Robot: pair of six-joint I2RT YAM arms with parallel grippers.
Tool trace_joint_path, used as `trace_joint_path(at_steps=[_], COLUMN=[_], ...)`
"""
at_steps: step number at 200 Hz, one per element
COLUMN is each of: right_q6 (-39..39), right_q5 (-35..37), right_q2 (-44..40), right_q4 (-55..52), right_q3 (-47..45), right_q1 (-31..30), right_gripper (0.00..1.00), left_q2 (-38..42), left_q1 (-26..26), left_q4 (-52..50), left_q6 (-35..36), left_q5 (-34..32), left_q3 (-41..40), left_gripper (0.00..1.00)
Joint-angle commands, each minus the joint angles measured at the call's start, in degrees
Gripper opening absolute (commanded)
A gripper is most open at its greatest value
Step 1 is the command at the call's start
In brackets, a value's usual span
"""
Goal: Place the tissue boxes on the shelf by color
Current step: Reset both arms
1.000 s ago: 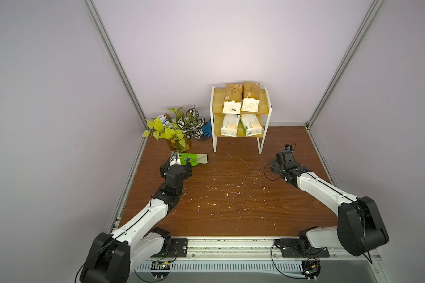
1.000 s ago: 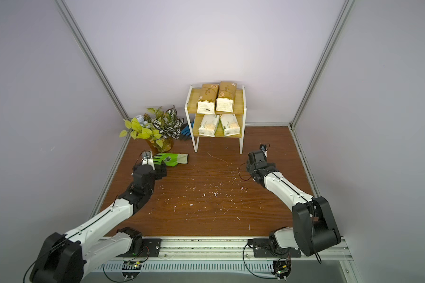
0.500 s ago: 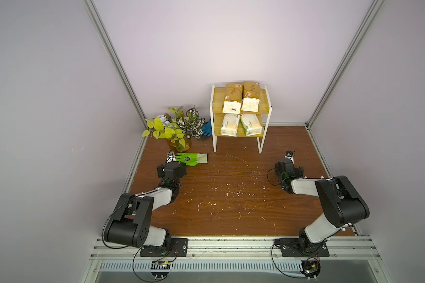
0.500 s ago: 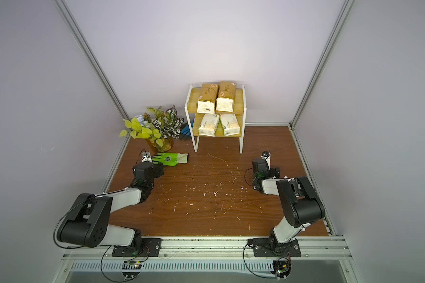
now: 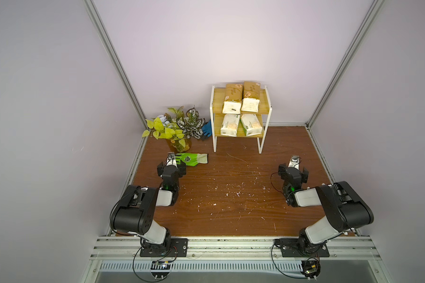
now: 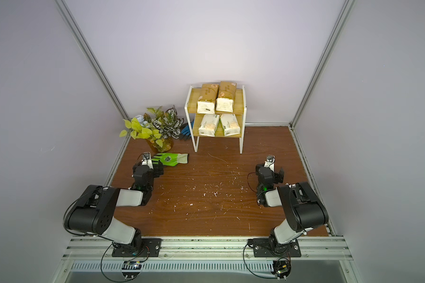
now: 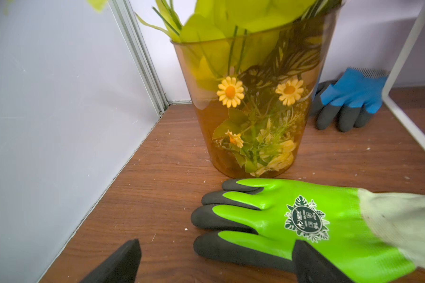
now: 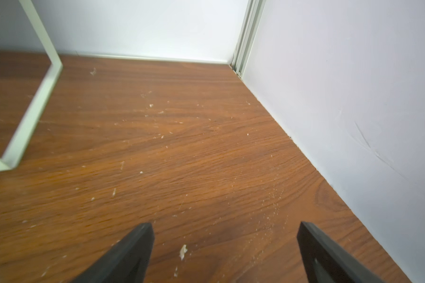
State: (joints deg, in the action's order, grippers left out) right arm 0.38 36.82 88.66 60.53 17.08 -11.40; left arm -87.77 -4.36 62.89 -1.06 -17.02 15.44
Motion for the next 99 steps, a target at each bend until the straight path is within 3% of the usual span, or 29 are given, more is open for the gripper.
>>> trace_joint_path(at_steps=[1, 15, 31, 43, 58, 99], right_q6=[0.0, 0.5, -0.4, -0.6, -0.4, -0.4], right_q5=[-7.3, -13.8, -23.4, -23.8, -23.7, -23.6], right_q2=[-2.5, -2.4, -1.1, 0.7, -0.6, 0.0], right_q4=[10.2, 10.1, 13.3, 18.0, 13.6, 16.5], right_q3=[-2.5, -2.7, -4.7, -5.3, -4.4, -5.2], right_q1=[2.0, 4.0, 6.4, 6.4, 6.4, 6.4], right_gripper=[0.99, 0.99, 0.99, 0.99, 0.99, 1.0], left_q2=[-2.3, -0.2, -1.3, -1.3, -1.3, -1.4], left_q1=[2.2, 2.1, 2.2, 2.2, 2.1, 1.8], left_q4=[18.9, 10.0, 14.3, 14.4, 14.6, 14.7], left_q6=[-1.0, -1.6, -1.3, -1.2, -1.2, -0.7], left_q5=[4.4, 5.1, 5.1, 5.1, 5.2, 4.7], left_q3=[-5.9, -3.2, -4.4, -4.5, -4.5, -4.5], left_gripper=[1.0, 1.0, 1.0, 1.0, 1.0, 1.0])
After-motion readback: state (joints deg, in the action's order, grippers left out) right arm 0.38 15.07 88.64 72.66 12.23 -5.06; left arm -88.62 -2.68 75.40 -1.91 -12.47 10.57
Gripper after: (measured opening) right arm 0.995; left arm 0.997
